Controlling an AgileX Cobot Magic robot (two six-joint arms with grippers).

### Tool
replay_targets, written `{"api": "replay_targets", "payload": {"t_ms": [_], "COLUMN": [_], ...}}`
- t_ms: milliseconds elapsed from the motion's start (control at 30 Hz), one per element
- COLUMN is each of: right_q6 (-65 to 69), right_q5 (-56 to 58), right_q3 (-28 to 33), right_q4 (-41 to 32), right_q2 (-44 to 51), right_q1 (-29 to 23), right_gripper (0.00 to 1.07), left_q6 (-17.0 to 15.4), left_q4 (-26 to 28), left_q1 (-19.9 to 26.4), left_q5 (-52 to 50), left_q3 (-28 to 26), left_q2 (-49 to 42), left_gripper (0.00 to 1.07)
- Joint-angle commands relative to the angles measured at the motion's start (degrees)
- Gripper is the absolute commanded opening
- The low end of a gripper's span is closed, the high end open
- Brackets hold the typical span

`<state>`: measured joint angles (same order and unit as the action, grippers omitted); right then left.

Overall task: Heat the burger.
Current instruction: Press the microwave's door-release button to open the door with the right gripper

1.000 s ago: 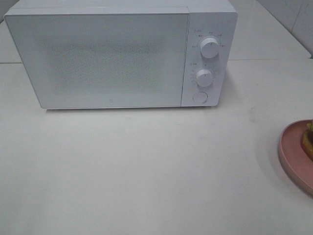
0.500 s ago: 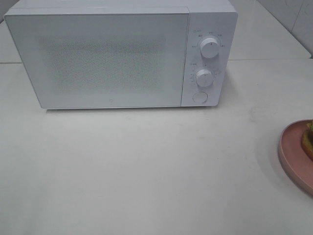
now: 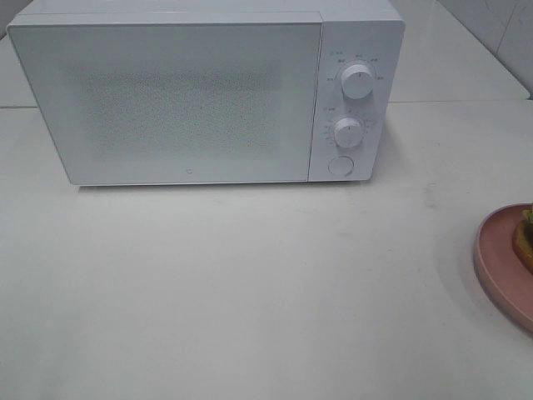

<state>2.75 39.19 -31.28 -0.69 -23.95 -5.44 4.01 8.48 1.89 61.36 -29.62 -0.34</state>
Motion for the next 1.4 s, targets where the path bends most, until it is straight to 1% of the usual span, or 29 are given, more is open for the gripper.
{"api": "replay_targets", "payload": {"t_ms": [33,67,133,333,400,633,767,867,933,1133,1167,1233,1267,1333,1367,1400], "right_q6": [-0.3,-0.3,-0.7,-0.7,-0.7,-0.7,-0.7,-0.7,-0.7,-0.7,-0.7,-0.7,-0.8,-1.0,-1.0,-1.0], "right_q5": [-3.2,-3.2,-5.4,-7.7,-9.7,-13.3,-17.2,-18.2,-21.8,-24.3,-25.3,-26.4,-28.0,-28.6,-29.9,-29.9], "right_q3": [-0.5,-0.5,-0.5,-0.5,-0.5,-0.5,-0.5,-0.5,-0.5,-0.5,-0.5,-0.5,-0.2,-0.2,-0.1,-0.1], "right_q4": [-0.1,-0.1,-0.1,-0.1,-0.1,-0.2,-0.2,-0.2,-0.2,-0.2,-0.2,0.0,0.3,0.3,0.7,0.7], "right_q2": [-2.8,-2.8,-6.3,-10.2,-13.8,-19.0,-23.7,-24.8,-28.8,-32.4,-34.2,-35.6,-36.7,-37.3,-38.4,-38.4], "right_q1": [-0.1,-0.1,-0.1,-0.1,-0.1,-0.1,-0.1,-0.1,-0.1,-0.1,-0.1,-0.8,-2.4,-3.4,-4.9,-4.9], "right_gripper": [0.75,0.75,0.75,0.75,0.75,0.75,0.75,0.75,0.75,0.75,0.75,0.75,0.75,0.75,0.75,0.75], "left_q6": [0.0,0.0,0.0,0.0,0.0,0.0,0.0,0.0,0.0,0.0,0.0,0.0,0.0,0.0,0.0,0.0], "left_q4": [-0.1,-0.1,-0.1,-0.1,-0.1,-0.1,-0.1,-0.1,-0.1,-0.1,-0.1,-0.1,-0.1,-0.1,-0.1,-0.1], "left_q1": [0.2,0.2,0.2,0.2,0.2,0.2,0.2,0.2,0.2,0.2,0.2,0.2,0.2,0.2,0.2,0.2], "left_q5": [-0.2,-0.2,-0.2,-0.2,-0.2,-0.2,-0.2,-0.2,-0.2,-0.2,-0.2,-0.2,-0.2,-0.2,-0.2,-0.2], "left_q3": [0.1,0.1,0.1,0.1,0.1,0.1,0.1,0.1,0.1,0.1,0.1,0.1,0.1,0.1,0.1,0.1], "left_q2": [-1.3,-1.3,-1.3,-1.3,-1.3,-1.3,-1.3,-1.3,-1.3,-1.3,-1.3,-1.3,-1.3,-1.3,-1.3,-1.3], "left_gripper": [1.00,1.00,1.00,1.00,1.00,1.00,1.00,1.00,1.00,1.00,1.00,1.00,1.00,1.00,1.00,1.00]}}
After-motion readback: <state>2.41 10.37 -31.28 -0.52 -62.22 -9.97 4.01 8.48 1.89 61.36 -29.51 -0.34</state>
